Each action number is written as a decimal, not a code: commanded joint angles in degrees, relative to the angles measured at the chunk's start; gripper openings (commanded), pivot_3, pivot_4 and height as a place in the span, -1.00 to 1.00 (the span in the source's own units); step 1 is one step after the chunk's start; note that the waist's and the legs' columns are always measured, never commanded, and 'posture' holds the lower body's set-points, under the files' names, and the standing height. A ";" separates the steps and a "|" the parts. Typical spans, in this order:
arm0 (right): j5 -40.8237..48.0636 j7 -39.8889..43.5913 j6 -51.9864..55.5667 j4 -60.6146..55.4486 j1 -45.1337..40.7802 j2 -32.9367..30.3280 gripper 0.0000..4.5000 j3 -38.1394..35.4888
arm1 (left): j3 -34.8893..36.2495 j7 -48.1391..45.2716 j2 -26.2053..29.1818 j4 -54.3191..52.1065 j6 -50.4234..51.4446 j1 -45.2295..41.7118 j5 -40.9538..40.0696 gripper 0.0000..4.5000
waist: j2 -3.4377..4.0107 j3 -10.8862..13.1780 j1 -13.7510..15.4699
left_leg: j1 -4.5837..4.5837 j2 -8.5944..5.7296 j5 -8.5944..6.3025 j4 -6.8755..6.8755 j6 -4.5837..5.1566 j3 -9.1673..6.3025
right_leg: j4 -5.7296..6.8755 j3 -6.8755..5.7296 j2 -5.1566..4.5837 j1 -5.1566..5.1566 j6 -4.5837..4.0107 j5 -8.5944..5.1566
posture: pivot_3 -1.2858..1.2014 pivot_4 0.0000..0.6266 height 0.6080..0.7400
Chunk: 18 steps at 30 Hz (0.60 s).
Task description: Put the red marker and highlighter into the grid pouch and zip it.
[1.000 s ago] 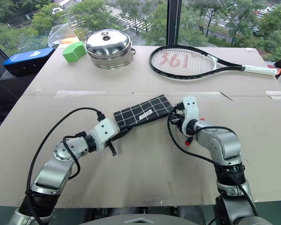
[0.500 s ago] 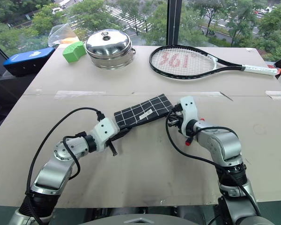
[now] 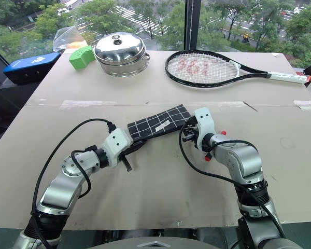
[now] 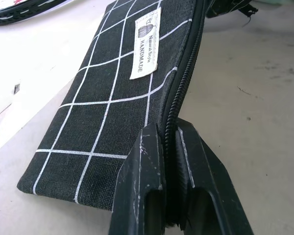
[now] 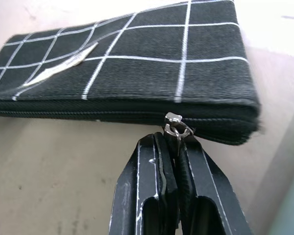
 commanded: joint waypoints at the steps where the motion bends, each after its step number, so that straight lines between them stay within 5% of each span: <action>1: 0.66 0.94 0.44 -3.05 -2.43 0.97 -0.97 1.82 | -0.58 0.63 -0.91 -3.21 0.38 -1.84 -1.29 -1.00 | 0.00 0.00 0.01 | 0.00 0.00 0.00 0.00 0.00 0.00 | 0.00 0.00 0.00 0.00 0.00 0.00 | 0.03 -0.52 1.00; 18: -1.41 5.23 0.79 0.02 -10.03 2.26 -0.97 12.75 | -3.21 3.67 -4.16 -2.49 2.76 -4.98 -0.73 -1.00 | -0.02 -0.01 -0.86 | 0.00 -0.01 0.00 0.01 0.00 -0.03 | 0.01 -0.06 0.01 0.01 0.00 0.00 | 0.03 -0.52 1.00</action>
